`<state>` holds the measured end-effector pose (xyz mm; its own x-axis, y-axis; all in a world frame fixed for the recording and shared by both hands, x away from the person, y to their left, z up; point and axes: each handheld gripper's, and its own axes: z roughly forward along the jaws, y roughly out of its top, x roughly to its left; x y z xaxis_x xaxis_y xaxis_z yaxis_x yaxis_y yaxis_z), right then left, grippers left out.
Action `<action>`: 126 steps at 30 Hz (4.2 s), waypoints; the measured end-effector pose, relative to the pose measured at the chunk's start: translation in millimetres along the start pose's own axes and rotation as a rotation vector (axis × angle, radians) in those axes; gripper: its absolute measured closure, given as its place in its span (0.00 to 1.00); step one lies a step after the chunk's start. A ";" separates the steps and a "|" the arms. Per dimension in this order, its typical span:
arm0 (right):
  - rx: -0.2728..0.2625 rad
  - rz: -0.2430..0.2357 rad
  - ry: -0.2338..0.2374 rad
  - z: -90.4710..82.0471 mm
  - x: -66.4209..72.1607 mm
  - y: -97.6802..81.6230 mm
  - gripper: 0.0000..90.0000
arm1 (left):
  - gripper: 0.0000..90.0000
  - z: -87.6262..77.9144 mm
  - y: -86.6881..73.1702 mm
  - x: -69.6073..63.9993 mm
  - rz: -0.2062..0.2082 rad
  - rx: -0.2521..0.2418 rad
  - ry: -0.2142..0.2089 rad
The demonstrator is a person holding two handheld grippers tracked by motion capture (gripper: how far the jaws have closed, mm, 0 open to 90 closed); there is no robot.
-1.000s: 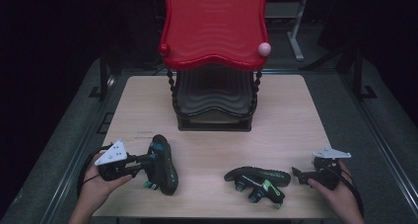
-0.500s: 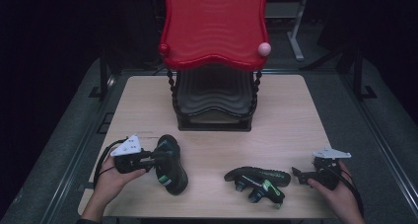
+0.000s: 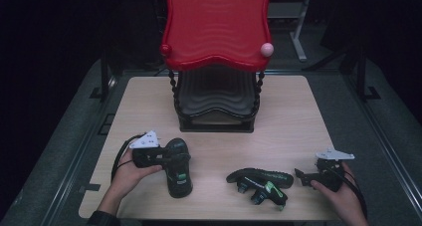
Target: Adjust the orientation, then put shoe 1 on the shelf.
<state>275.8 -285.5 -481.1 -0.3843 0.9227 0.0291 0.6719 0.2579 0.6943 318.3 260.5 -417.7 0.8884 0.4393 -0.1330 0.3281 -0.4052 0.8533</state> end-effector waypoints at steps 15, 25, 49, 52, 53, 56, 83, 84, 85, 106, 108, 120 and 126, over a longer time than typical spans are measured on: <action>-0.001 -0.008 0.002 -0.4 -0.5 -0.6 0.00 | 0.75 -7.2 0.5 -45.0 0.023 -0.021 -0.158; -0.001 -0.008 0.003 -0.6 -0.5 -0.8 0.00 | 0.96 -18.9 -5.1 -51.3 0.039 0.019 -0.162; -0.001 -0.009 0.003 -0.6 -0.5 -0.8 0.00 | 0.74 -49.4 -3.7 -34.1 0.019 -0.069 -0.079; 0.000 -0.007 0.003 -0.7 -0.4 -0.8 0.00 | 0.68 -46.2 -2.8 -28.3 0.012 -0.061 -0.063; 0.000 -0.007 0.003 -0.7 -0.4 -0.8 0.00 | 0.68 -42.3 -2.4 -23.0 0.015 -0.060 -0.067; -0.001 -0.008 0.003 -0.7 -0.5 -0.8 0.00 | 0.66 -34.7 -0.7 -16.4 0.043 -0.036 -0.052; 0.000 -0.007 0.003 -0.7 -0.4 -0.8 0.00 | 0.71 11.5 -18.4 3.9 0.017 0.050 -0.099; 0.000 -0.007 0.003 -0.7 -0.4 -0.8 0.00 | 0.71 11.3 -18.9 3.9 0.015 0.048 -0.098; -0.001 -0.008 0.003 -0.7 -0.5 -0.8 0.00 | 0.71 11.2 -19.0 3.8 0.012 0.045 -0.097; 0.000 -0.007 0.003 -0.7 -0.4 -0.8 0.00 | 0.75 -5.5 0.1 2.7 -0.075 -0.108 -0.149; 0.000 -0.007 0.003 -0.7 -0.4 -0.8 0.00 | 0.75 -7.6 4.9 2.0 -0.074 -0.119 -0.155; 0.000 -0.007 0.003 -0.7 -0.4 -0.8 0.00 | 0.76 -14.8 41.4 -2.6 -0.040 -0.174 -0.184; -0.001 -0.009 0.003 -0.7 -0.5 -0.7 0.00 | 0.76 -22.4 66.3 -4.0 -0.010 -0.203 -0.197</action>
<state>275.1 -286.4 -481.1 -0.3920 0.9196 0.0254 0.6680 0.2655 0.6952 329.4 249.7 -349.3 0.9372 0.2700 -0.2209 0.2843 -0.2243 0.9321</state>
